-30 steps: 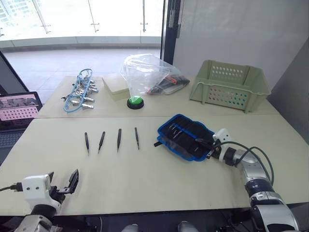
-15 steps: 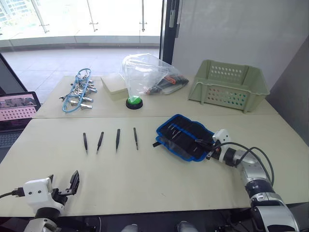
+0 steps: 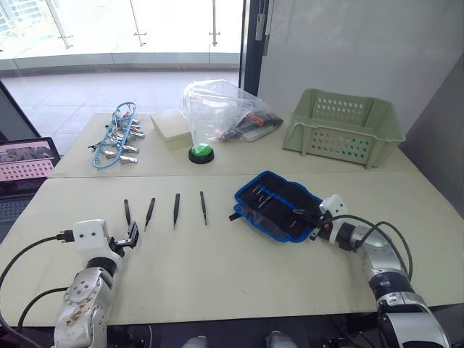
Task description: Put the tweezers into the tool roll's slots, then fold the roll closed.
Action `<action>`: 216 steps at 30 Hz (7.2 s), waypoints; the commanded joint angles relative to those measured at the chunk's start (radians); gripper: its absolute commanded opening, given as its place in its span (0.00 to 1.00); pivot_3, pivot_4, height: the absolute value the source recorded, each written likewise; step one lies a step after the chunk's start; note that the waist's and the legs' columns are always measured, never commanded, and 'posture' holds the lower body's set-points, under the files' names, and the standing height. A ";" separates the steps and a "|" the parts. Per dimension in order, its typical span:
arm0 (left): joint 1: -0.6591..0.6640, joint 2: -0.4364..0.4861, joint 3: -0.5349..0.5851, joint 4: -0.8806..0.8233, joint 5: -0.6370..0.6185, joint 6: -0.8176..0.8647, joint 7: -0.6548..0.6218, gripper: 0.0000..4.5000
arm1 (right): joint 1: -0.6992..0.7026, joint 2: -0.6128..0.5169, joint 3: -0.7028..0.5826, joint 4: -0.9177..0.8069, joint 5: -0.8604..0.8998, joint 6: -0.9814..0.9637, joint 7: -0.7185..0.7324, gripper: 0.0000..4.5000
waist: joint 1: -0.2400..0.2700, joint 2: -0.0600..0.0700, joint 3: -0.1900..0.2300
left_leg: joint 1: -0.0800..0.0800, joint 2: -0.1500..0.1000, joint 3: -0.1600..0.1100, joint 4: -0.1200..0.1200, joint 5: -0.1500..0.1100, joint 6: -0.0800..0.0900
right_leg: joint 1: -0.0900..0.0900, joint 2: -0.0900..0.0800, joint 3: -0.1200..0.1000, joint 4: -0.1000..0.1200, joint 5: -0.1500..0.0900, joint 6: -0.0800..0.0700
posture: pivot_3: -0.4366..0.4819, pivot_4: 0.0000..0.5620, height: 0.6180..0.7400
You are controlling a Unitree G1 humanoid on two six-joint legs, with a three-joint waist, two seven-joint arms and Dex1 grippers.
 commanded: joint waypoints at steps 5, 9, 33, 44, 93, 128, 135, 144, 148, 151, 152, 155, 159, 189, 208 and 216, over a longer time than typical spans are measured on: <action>-0.057 0.003 -0.033 0.063 0.026 0.003 0.031 1.00 | 0.055 -0.007 0.017 -0.022 -0.025 0.049 -0.010 0.00 | 0.001 0.000 0.000 | 0.000 0.000 0.000 0.000 0.000 0.000 | -0.001 0.000 0.000 0.000 0.000 0.000 | 0.48 0.27 1.00; -0.089 0.006 -0.041 0.111 0.035 0.024 0.054 1.00 | 0.066 -0.013 0.017 -0.041 -0.030 0.051 -0.024 0.00 | 0.002 0.000 0.000 | 0.000 0.000 0.000 0.000 0.000 0.000 | 0.000 0.000 0.000 0.000 0.000 0.000 | 0.48 0.27 1.00; -0.124 0.039 -0.036 0.126 0.076 -0.080 0.031 0.00 | 0.074 -0.041 0.008 -0.057 -0.025 0.048 -0.034 0.00 | 0.017 0.005 -0.002 | -0.001 0.000 0.000 0.000 0.000 -0.001 | -0.001 0.000 0.000 0.000 0.000 0.000 | 0.48 0.27 1.00; -0.255 0.175 -0.223 0.040 -0.007 0.057 -0.249 0.00 | 0.073 -0.021 -0.011 -0.065 0.004 0.061 -0.035 0.00 | 0.014 0.005 -0.002 | -0.001 0.000 0.000 0.000 0.000 -0.001 | -0.001 0.000 0.000 0.000 0.000 0.000 | 0.48 0.27 1.00; -0.982 -0.132 -0.721 0.629 0.090 0.489 -0.418 0.00 | 0.123 -0.003 -0.002 -0.129 0.008 0.083 -0.088 0.00 | 0.002 0.004 -0.001 | -0.003 -0.001 -0.001 0.000 0.004 -0.007 | -0.001 0.000 0.000 -0.001 -0.001 0.002 | 0.48 0.27 1.00; -1.056 -0.257 -0.512 1.144 0.206 -0.053 -0.539 0.74 | 0.103 -0.002 0.010 -0.089 0.001 0.072 -0.105 0.00 | -0.005 0.004 -0.001 | -0.003 -0.001 0.000 0.001 0.003 -0.004 | -0.001 0.000 -0.001 0.000 -0.001 0.003 | 0.48 0.27 1.00; -0.884 -0.127 -0.363 0.635 0.024 0.211 -0.559 0.99 | 0.067 -0.002 0.008 -0.027 -0.001 0.050 -0.091 0.00 | -0.007 0.004 -0.001 | -0.003 -0.001 0.000 0.001 0.003 -0.005 | -0.002 0.000 0.000 0.001 -0.001 0.003 | 0.48 0.27 1.00; -0.600 0.050 -0.197 0.228 -0.054 0.172 -0.504 0.99 | 0.036 -0.004 0.001 0.034 0.002 0.023 -0.062 0.00 | -0.005 0.005 -0.001 | -0.002 0.000 0.000 0.001 0.004 -0.007 | -0.002 0.000 0.001 0.001 -0.001 0.002 | 0.48 0.27 1.00; -0.413 0.104 -0.176 0.107 -0.004 0.051 -0.477 0.99 | 0.018 -0.005 0.003 0.063 -0.001 0.015 -0.050 0.00 | -0.004 0.005 -0.001 | -0.002 0.000 0.000 0.001 0.004 -0.007 | -0.002 0.000 0.002 0.000 0.000 0.002 | 0.48 0.27 1.00; -0.214 0.114 -0.080 0.002 -0.128 0.036 -0.532 0.99 | 0.006 -0.005 0.001 0.084 0.000 0.001 -0.038 0.00 | -0.003 0.005 -0.001 | -0.002 0.000 0.000 0.000 0.003 -0.005 | -0.002 0.000 0.002 0.000 0.000 0.001 | 0.48 0.27 1.00; -0.161 0.088 -0.022 -0.023 -0.220 0.061 -0.540 0.99 | 0.002 -0.005 0.000 0.089 0.001 -0.003 -0.035 0.00 | -0.004 0.005 -0.001 | -0.001 0.001 0.000 0.000 0.002 -0.004 | -0.002 0.000 0.002 0.000 0.000 0.001 | 0.48 0.27 1.00; -0.015 0.074 0.009 -0.057 -0.215 -0.010 -0.535 0.99 | -0.003 -0.004 -0.006 0.100 0.006 -0.014 -0.030 0.00 | -0.002 0.005 -0.001 | -0.001 0.003 0.000 0.000 0.000 0.000 | -0.002 0.000 0.002 0.000 0.000 0.001 | 0.48 0.27 1.00; 0.207 0.025 0.060 -0.071 -0.166 -0.177 -0.515 0.99 | -0.006 -0.004 -0.010 0.109 0.007 -0.019 -0.022 0.00 | -0.002 0.005 -0.001 | -0.001 0.002 0.000 0.000 0.000 0.000 | -0.001 0.000 0.002 -0.001 0.000 0.001 | 0.48 0.27 1.00; 0.203 0.006 0.005 -0.016 -0.092 -0.281 -0.240 0.99 | -0.014 -0.008 -0.012 0.132 -0.003 -0.023 -0.019 0.00 | 0.000 0.005 -0.001 | 0.000 0.001 0.000 0.000 0.000 0.000 | 0.001 0.000 -0.001 0.000 0.000 -0.001 | 0.48 0.27 1.00; -0.077 0.009 -0.182 0.041 0.031 0.117 -0.024 0.80 | 0.012 -0.007 -0.015 0.099 0.002 -0.016 -0.033 0.00 | 0.007 0.006 -0.002 | 0.000 0.000 -0.001 0.000 0.000 -0.001 | 0.000 0.000 -0.001 0.000 0.000 -0.001 | 0.48 0.27 1.00; -0.106 -0.006 -0.196 0.089 0.060 0.111 -0.016 0.23 | 0.022 -0.004 -0.019 0.077 0.006 -0.011 -0.036 0.00 | 0.013 0.006 -0.002 | 0.000 0.000 -0.001 0.000 0.000 -0.001 | 0.001 0.000 -0.001 0.000 0.000 0.000 | 0.48 0.27 1.00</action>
